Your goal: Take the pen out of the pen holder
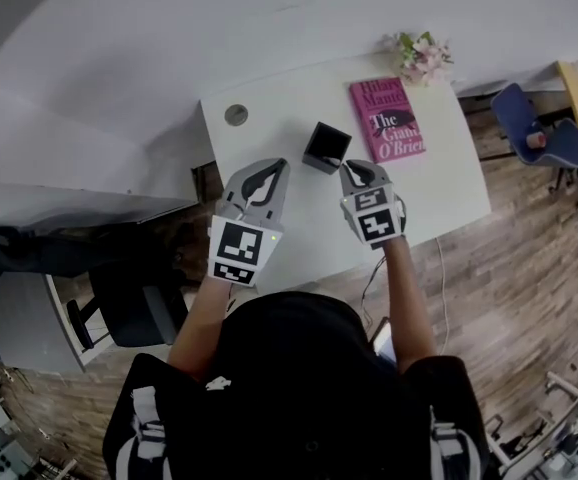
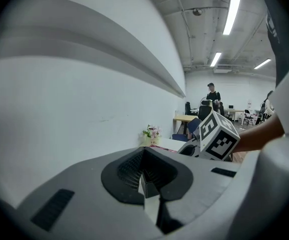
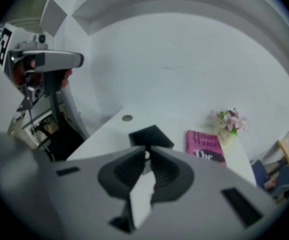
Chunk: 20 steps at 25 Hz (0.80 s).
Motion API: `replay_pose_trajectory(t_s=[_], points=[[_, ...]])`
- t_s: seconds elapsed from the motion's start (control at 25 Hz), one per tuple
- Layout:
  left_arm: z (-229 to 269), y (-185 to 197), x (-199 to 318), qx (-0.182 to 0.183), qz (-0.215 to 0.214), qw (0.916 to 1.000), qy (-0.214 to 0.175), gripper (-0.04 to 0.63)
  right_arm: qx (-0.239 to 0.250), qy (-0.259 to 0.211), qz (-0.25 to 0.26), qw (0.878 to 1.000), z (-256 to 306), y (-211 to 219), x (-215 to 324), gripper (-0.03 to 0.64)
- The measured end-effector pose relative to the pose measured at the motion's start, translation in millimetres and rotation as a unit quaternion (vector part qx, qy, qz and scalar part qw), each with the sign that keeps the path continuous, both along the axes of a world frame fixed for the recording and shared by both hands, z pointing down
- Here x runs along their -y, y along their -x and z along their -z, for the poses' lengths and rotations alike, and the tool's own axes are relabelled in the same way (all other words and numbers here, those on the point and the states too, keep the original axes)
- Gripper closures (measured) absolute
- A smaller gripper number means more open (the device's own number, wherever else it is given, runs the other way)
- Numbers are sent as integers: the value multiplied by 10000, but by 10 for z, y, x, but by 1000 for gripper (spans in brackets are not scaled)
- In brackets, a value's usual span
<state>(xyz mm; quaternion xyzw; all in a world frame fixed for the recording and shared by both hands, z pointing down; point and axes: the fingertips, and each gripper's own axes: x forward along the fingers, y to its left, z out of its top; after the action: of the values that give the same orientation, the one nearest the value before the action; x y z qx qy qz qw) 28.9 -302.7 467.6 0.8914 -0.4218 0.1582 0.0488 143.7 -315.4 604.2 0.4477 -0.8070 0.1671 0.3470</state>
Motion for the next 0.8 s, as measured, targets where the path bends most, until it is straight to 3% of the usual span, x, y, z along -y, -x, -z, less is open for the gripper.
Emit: replay_pose_trajectory(t_s=[0.32,0.8], points=[[-169,-13,45,171,103,9997,118,575,-174,198,374,9990,-228,77,74,487],[-263,30,34,213,222,9993,219,575,-164,443,365,9982,-444,111,142,486]])
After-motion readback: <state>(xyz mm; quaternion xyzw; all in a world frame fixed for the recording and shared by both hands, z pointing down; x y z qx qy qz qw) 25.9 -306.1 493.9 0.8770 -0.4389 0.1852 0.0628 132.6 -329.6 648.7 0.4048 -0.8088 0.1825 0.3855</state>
